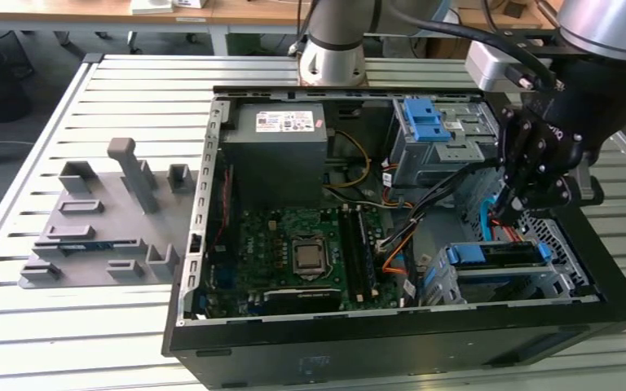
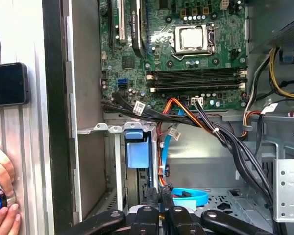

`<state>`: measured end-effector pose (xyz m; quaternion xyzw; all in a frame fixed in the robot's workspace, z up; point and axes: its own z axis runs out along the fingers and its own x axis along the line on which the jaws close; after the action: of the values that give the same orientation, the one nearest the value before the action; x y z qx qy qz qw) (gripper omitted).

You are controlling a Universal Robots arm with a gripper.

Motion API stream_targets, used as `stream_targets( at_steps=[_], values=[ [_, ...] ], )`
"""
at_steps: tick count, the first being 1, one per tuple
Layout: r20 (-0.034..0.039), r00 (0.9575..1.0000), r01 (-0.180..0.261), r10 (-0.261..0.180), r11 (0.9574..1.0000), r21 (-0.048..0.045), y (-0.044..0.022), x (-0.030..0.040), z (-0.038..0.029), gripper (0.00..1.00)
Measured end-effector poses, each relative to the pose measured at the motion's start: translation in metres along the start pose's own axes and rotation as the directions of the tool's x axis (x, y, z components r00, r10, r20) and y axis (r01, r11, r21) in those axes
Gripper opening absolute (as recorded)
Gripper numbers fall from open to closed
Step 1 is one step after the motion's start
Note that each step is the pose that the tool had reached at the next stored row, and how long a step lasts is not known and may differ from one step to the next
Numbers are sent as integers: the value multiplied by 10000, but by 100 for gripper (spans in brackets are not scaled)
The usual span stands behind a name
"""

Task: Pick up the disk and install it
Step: 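Insert the second disk wire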

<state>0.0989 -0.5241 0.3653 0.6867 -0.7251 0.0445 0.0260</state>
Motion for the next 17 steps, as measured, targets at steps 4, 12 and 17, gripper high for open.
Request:
stream_targets(
  at_steps=[4,12,17],
  values=[
    [-49,10000,2,-2,10000,3,0,-4,22,17],
    [-129,9999,4,-4,10000,7,2,-13,49,18],
    [-159,9999,4,-4,10000,9,2,-17,66,25]
  ],
)
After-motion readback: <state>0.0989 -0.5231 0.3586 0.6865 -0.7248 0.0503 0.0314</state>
